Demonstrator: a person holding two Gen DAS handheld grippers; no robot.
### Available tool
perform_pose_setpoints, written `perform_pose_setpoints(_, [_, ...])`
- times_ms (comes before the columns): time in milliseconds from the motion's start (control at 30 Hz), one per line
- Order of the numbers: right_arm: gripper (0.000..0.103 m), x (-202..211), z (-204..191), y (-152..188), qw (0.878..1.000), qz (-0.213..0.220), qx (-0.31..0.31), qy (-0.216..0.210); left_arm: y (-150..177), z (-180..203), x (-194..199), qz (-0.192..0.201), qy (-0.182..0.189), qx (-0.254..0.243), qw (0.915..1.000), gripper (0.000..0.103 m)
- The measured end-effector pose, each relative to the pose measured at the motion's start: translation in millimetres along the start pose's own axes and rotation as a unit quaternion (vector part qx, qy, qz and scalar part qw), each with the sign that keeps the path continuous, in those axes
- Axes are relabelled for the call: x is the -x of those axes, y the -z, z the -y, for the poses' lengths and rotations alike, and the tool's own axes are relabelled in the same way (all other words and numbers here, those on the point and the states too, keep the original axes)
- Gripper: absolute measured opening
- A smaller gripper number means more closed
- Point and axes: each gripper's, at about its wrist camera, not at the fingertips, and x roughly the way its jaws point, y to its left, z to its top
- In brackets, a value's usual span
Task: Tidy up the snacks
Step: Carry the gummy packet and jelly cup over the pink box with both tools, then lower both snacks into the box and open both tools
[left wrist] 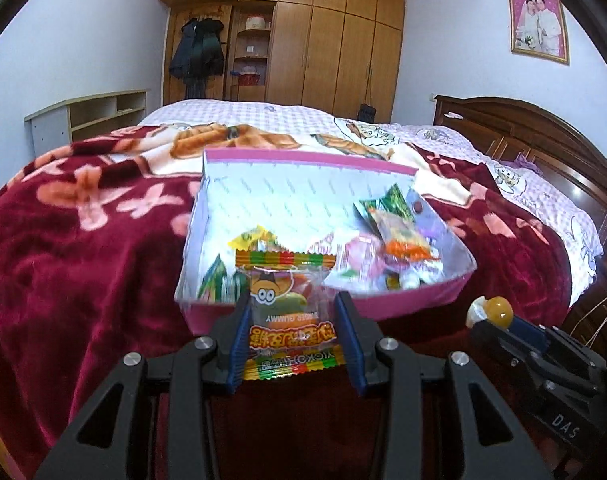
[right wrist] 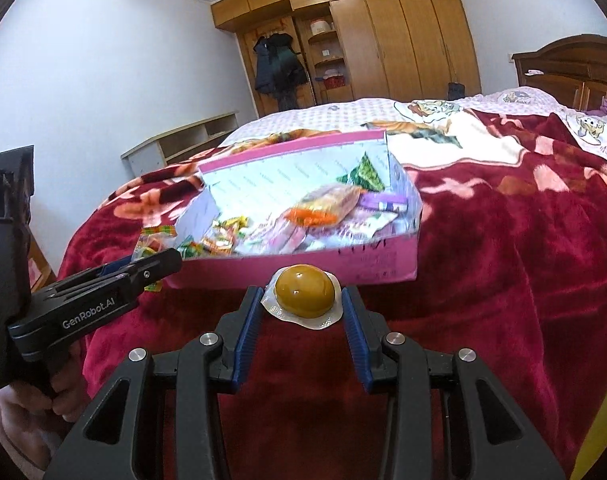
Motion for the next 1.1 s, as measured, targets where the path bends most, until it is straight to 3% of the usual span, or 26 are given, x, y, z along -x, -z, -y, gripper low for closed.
perform_pose_setpoints(333, [0.041, -23.1, -5.6, -29.6, 1.000, 0.005, 0.020, -0.004, -25.9, -2.2, -34.9, -0.002, -0.002, -0.001, 1.0000, 0.042])
perform_pose_setpoints(633, [0.041, -50.2, -4.9, -55.4, 1.000, 0.007, 0.021, -0.002, -29.2, -10.7, -73.6, -0.025, -0.019, -0.006, 0.9995, 0.042])
perform_pose_setpoints(1100, [0.041, -99.4, 33.2, -78.8, 0.999, -0.013, -0.014, 0.037, -26.6, -27.8, -105.3, -0.042, -0.048, -0.008, 0.9979, 0.042])
